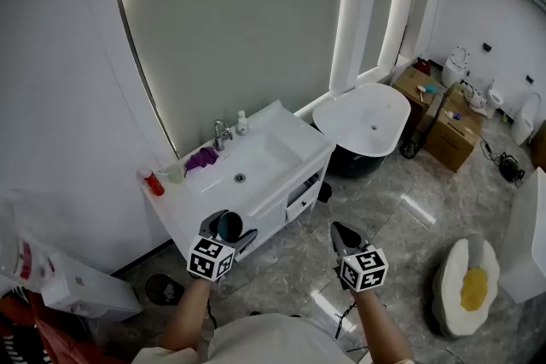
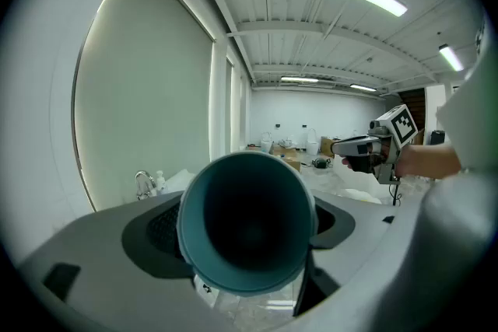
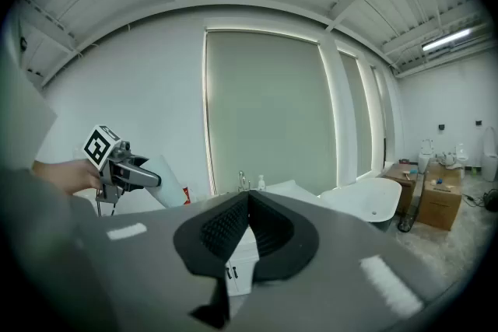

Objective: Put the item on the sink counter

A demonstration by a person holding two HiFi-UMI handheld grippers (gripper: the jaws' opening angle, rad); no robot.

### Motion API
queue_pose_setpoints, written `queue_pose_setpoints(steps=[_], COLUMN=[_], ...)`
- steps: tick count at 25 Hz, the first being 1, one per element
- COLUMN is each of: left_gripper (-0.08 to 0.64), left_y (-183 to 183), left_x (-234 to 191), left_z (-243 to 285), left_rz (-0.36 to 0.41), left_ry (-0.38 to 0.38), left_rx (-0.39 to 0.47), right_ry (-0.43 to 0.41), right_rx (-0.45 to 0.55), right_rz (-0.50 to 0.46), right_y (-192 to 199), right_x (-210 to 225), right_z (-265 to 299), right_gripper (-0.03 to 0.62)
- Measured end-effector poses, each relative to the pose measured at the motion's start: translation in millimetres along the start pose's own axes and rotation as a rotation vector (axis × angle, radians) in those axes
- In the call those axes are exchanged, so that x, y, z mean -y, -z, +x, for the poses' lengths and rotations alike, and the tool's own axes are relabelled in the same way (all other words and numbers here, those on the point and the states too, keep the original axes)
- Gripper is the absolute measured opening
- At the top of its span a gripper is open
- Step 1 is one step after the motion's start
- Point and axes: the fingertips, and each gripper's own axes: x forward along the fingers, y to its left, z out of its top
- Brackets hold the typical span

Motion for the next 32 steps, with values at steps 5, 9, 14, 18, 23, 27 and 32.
queue_pose_setpoints(steps=[5,9,14,18,23,27,32], left_gripper=[0.397,0.397,0.397,0.397,0.397,0.397,0.397], left_y=[1.6,1.4,0.4,-0.7,-2.7,-1.1,2.1], left_x=[-0.4,1.9,4.0,8.5,21.7,32.2,45.0], left_z=[0.9,1.7,4.4,8.9,17.0,23.2,29.6], left_rz=[-0.001,0.002,0.004,0.005,0.005,-0.002,-0.016], left_ry=[0.003,0.002,-0.002,-0.004,-0.002,-0.011,-0.033], left_rx=[-0.003,-0.003,-0.004,-0.006,-0.007,-0.013,-0.016], right_ry=[0.001,-0.001,-0.004,0.002,0.005,-0.005,-0.028], right_rx=[0.0,0.002,0.004,0.002,-0.009,-0.02,-0.027], right_rz=[-0.002,-0.002,0.0,0.01,0.008,0.005,0.004], right_y=[-0.5,-0.4,0.7,2.3,5.9,10.0,15.0], right_x=[0.0,0.1,3.0,10.0,22.1,32.3,45.8], right_z=[1.7,1.3,1.0,1.7,-1.8,-6.5,-11.3], right_gripper=[0.011,0.011,0.011,0.011,0.011,0.011,0.011])
